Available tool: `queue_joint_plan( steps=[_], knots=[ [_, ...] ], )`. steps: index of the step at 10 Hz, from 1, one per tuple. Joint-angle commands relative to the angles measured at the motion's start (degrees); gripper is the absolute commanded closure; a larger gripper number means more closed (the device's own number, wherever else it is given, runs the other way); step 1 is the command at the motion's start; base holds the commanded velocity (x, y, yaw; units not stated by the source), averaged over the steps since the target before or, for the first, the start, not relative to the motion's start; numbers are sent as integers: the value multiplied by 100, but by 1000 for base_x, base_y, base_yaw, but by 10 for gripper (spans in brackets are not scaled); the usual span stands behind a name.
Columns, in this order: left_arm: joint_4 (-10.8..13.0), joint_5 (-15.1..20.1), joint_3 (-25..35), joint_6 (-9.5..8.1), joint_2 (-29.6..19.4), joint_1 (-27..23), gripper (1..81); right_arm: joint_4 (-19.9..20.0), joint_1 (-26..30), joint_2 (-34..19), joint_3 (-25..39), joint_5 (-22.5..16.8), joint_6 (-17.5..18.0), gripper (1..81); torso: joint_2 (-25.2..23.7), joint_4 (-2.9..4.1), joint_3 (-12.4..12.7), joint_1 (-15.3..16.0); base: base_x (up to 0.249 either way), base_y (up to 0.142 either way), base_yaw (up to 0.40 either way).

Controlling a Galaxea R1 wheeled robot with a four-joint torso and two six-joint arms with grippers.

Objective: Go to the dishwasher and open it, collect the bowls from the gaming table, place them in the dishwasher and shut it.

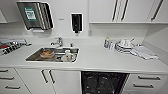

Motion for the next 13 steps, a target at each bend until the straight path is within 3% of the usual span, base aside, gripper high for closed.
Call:
queue_joint_plan(
  steps=[1, 6, 7, 9, 13],
  knots=[
    [227, 330, -23, 66, -93, -241, 10, -39, 169, 23, 19, -252, 7, 10, 564, 0, 0, -365, 0, 0, 0],
    [360, 321, -23, 58, -32, -241, 10, -92, 169, 58, 89, -235, -2, 10, 1572, 0, -2, -1014, 0, 0, 0],
    [360, 321, -23, 66, -40, -259, 10, -75, 178, 59, 89, -235, -2, 10, 1758, 0, 500, -1134, 0, 0, 0],
    [360, 330, -23, 66, -32, -268, 10, -75, 170, 50, 80, -235, 7, 10, 2070, 0, 671, -1333, 0, 0, 0],
    [360, 330, -23, 66, -5, -268, 10, -66, 196, 41, 63, -235, 7, 10, 2835, 0, 1351, -1833, 0, 0, 0]
  ],
)
